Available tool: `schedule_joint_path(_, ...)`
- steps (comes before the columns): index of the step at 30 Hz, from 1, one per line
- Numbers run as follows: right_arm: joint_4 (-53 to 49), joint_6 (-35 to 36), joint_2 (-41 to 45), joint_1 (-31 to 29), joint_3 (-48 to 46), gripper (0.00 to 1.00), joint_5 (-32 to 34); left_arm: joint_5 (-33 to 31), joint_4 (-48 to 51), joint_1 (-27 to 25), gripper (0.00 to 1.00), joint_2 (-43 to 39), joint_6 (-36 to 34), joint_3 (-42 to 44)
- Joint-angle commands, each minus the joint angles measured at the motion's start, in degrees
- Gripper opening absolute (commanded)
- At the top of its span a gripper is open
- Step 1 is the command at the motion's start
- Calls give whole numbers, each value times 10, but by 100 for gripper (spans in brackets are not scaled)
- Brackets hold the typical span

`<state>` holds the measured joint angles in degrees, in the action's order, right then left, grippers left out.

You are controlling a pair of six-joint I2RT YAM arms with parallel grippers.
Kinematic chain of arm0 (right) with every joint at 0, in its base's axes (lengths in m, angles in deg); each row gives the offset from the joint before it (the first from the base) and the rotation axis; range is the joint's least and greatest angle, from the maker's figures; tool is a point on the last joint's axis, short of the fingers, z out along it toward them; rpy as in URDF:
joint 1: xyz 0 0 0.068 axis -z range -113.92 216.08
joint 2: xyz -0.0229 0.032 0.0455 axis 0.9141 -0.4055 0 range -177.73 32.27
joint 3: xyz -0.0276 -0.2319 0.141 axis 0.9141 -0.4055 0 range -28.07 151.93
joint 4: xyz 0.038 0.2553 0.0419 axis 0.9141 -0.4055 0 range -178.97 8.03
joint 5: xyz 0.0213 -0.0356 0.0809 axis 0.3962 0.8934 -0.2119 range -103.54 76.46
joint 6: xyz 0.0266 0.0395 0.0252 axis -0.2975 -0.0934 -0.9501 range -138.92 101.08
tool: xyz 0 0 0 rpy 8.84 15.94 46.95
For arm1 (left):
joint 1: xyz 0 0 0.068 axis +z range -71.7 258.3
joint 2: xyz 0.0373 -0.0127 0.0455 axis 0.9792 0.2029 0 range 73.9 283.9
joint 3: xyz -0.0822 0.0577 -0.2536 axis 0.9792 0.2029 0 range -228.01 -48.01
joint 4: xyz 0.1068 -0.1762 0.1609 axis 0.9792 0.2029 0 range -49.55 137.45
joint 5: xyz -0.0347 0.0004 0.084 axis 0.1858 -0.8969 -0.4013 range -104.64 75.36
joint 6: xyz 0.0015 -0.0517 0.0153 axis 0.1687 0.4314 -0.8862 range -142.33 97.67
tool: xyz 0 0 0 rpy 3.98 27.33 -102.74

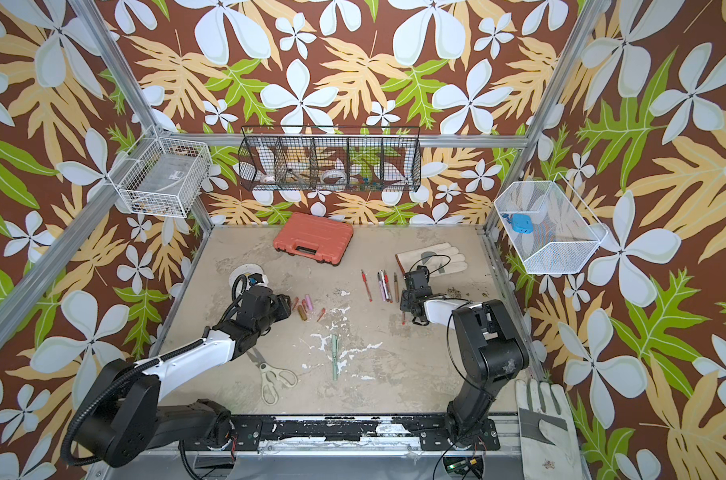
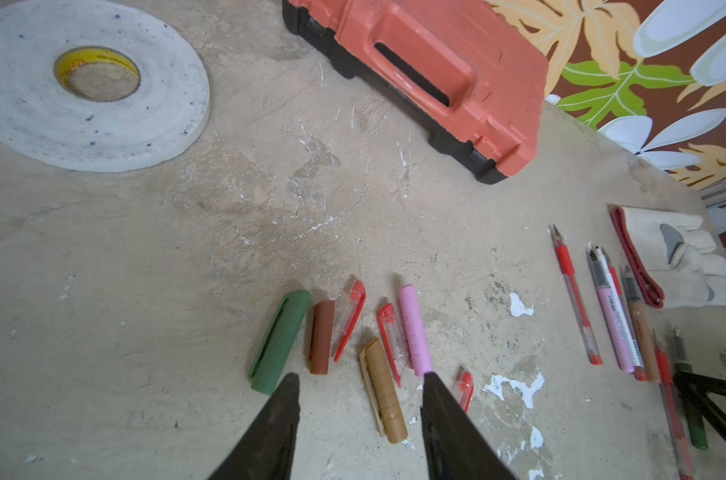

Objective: Open the pen caps
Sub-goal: 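Release the dark green cap on the cap pile and lay the pen beside the row, then move the left gripper back toward the pale green pen while the right gripper withdraws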

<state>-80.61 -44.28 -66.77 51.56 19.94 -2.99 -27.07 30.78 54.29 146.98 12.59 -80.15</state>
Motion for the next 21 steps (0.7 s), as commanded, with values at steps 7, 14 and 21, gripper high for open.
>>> schedule_joint_path(7, -35, -17, 168, -11, -30, 38, -14, -12, 14, -46, 51, -63, 11, 8)
schedule_joint_path(14, -99, -10, 309, -80, -47, 48, -15, -10, 76, -141, 51, -137, 35, -5)
schedule_joint_path(21, -122, -30, 378, -151, -86, 50, -5, -42, 153, -279, 43, -94, 58, -26)
